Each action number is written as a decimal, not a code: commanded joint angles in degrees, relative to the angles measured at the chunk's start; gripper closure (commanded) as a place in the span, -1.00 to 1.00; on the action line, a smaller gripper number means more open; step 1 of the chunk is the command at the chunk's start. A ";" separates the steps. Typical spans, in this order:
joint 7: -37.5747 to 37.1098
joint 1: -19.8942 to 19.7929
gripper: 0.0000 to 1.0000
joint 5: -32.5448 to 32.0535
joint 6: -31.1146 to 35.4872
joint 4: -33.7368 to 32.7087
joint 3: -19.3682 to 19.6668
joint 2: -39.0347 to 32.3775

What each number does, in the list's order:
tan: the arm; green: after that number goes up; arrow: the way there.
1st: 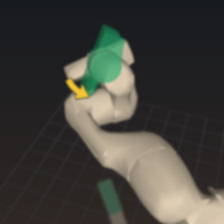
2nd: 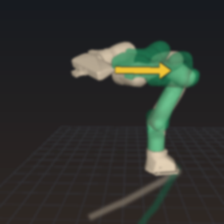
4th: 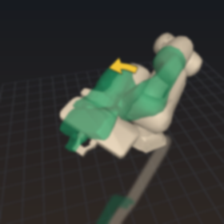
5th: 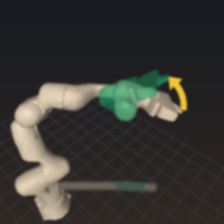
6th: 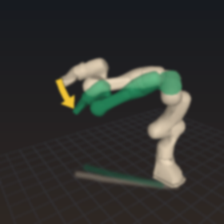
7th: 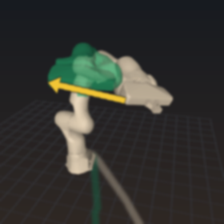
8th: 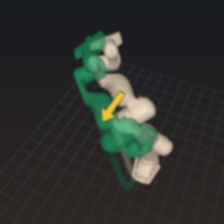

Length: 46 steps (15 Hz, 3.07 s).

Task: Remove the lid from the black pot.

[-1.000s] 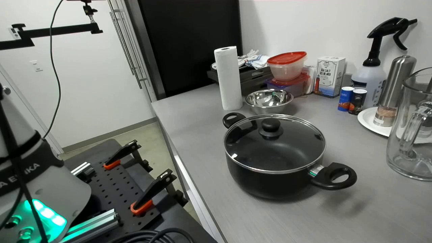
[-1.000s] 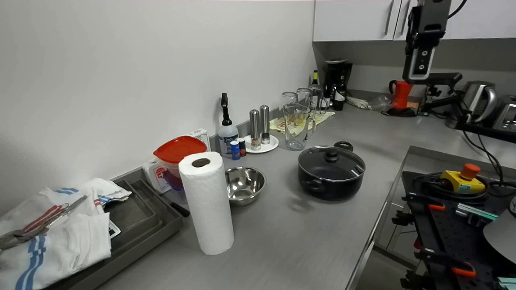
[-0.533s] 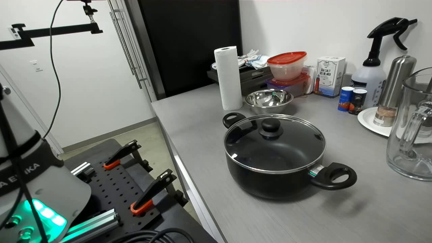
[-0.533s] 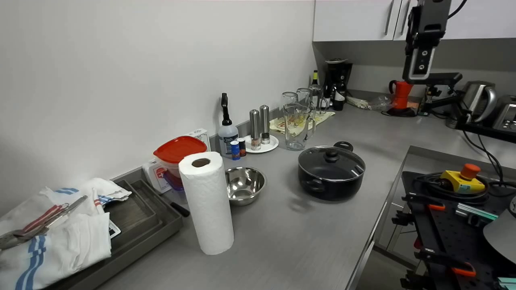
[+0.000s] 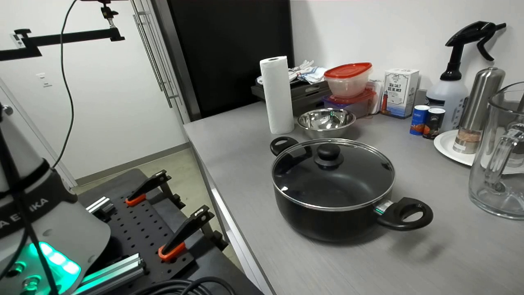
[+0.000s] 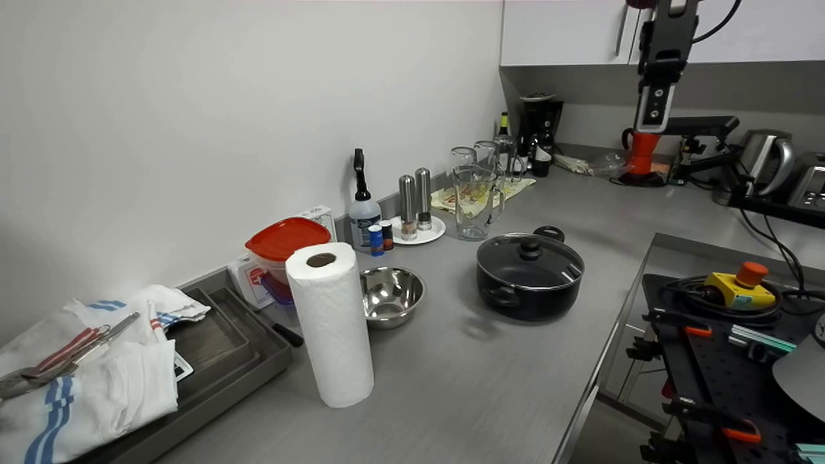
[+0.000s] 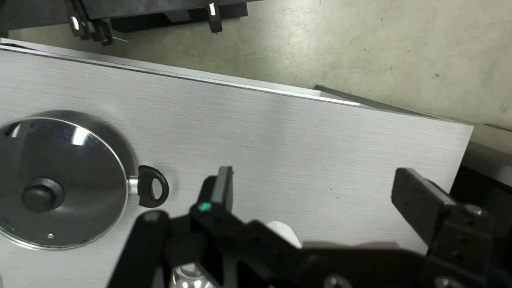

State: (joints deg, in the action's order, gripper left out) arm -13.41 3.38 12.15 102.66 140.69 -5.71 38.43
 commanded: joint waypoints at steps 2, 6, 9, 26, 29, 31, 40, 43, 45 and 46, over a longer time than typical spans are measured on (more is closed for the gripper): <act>0.14 -3.69 -1.00 -2.36 3.00 -0.86 1.08 -5.37; -0.07 -7.21 -1.00 -8.57 4.66 -1.17 2.30 -9.69; 0.05 -9.54 -1.00 -13.38 5.56 -1.22 4.00 -12.63; 12.48 -13.63 -1.00 -8.16 22.84 -7.92 17.79 -33.15; 13.23 -14.09 -1.00 -5.97 26.10 -9.23 18.24 -36.61; 13.17 -14.53 -1.00 -4.68 27.97 -9.76 18.42 -38.53; 13.42 -16.52 -1.00 -0.07 33.24 -7.88 18.76 -42.60; 13.39 -16.90 -1.00 2.02 35.42 -7.47 18.56 -44.40; 13.30 -17.05 -1.00 3.59 36.54 -7.43 18.35 -45.79; 13.08 -17.10 -1.00 4.22 37.62 -7.30 18.29 -46.49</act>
State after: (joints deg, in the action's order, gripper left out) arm -1.65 -13.21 13.34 137.35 133.11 13.09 -6.19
